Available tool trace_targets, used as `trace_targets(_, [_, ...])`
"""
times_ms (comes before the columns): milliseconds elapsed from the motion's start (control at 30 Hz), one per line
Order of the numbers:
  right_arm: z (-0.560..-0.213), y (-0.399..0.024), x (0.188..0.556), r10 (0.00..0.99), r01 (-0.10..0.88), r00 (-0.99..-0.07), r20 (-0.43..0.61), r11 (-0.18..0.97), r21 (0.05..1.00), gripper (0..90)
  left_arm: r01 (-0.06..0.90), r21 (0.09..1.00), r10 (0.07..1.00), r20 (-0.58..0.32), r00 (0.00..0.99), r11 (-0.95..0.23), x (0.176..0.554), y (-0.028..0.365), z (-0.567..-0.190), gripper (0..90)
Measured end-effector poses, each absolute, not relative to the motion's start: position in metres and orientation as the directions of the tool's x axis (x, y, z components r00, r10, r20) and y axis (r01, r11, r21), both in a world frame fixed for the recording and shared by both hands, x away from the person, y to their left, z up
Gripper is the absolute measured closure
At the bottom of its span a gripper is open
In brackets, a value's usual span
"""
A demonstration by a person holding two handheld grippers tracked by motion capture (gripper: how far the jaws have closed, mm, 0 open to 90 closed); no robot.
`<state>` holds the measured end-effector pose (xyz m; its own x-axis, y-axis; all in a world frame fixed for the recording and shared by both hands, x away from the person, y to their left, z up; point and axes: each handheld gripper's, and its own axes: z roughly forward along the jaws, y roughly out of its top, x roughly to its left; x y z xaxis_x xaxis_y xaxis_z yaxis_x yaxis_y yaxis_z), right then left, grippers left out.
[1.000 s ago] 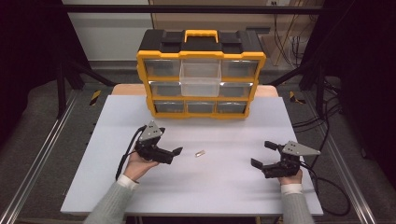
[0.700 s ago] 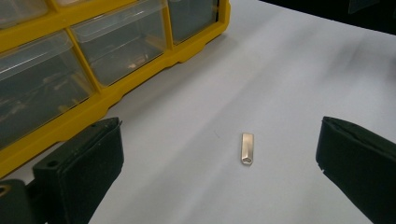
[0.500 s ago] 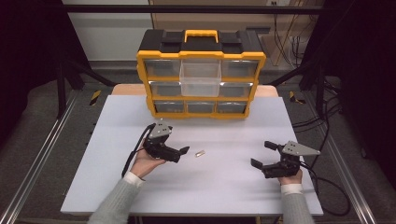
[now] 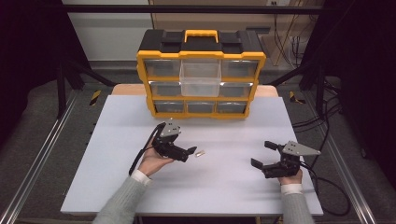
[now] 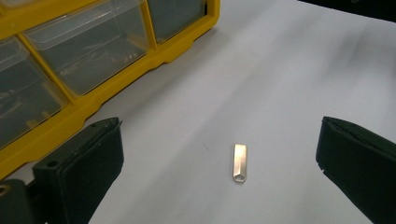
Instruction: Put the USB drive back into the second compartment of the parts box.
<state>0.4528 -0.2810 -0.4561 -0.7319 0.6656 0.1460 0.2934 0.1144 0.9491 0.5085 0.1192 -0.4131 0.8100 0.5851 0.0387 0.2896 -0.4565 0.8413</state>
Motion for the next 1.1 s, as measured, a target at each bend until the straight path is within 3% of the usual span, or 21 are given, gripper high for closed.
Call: trace_targets(1100, [-0.456, -0.281, 0.453, 0.665, 0.295, -0.732, 0.147, 0.114, 0.949, 1.9, 0.354, 0.768, 0.574, 0.021, 0.819, -0.534, 0.526, 0.089, -0.446, 1.8])
